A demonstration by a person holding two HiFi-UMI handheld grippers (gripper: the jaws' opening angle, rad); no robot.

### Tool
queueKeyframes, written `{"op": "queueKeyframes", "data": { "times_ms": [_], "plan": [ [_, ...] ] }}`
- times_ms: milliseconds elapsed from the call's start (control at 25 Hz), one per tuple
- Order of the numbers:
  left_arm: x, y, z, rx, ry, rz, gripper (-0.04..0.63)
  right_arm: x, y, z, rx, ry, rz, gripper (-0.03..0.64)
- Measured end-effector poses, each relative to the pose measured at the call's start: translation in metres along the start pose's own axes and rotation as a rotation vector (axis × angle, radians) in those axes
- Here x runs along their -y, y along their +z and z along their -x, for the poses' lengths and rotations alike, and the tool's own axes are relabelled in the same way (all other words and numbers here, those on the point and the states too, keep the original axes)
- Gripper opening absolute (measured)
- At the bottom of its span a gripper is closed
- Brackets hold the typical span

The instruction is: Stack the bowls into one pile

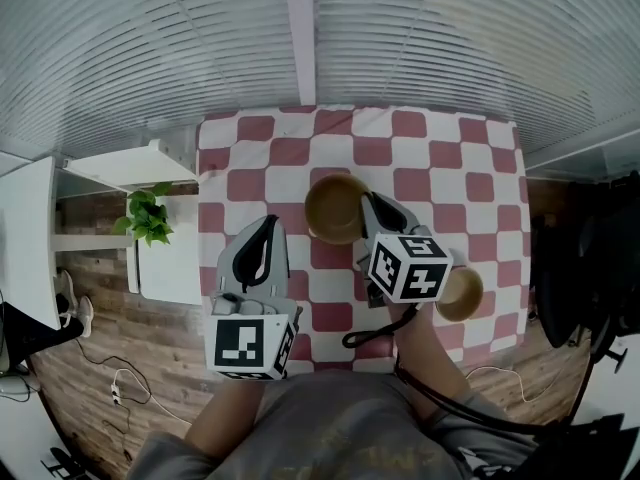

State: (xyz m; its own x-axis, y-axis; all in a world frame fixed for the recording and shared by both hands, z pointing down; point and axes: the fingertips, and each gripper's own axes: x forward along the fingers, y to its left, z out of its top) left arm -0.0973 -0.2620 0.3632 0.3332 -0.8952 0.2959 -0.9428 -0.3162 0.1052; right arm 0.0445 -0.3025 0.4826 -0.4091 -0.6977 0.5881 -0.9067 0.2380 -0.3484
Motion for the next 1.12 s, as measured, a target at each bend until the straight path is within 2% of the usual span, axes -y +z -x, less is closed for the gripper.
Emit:
{"op": "queueKeyframes", "data": {
  "times_ms": [240,480,1120],
  "plan": [
    [0.024,0.014,0.011,0.022,-0.031,-0.020,0.000,0.002,-0.002,0.029,0.025,-0.009,-0.002,0.044],
    [0.062,0.021,0.017,0.048,-0.102,-0.044,0.000,0.019,-0.003,0.067,0.062,-0.049,-0.018,0.044],
    [0.209,0.004,0.027,0.036,-0.359,-0.116,0.000,0.122,-0.048,0.198,0.159,-0.258,-0.145,0.044]
  ]
}}
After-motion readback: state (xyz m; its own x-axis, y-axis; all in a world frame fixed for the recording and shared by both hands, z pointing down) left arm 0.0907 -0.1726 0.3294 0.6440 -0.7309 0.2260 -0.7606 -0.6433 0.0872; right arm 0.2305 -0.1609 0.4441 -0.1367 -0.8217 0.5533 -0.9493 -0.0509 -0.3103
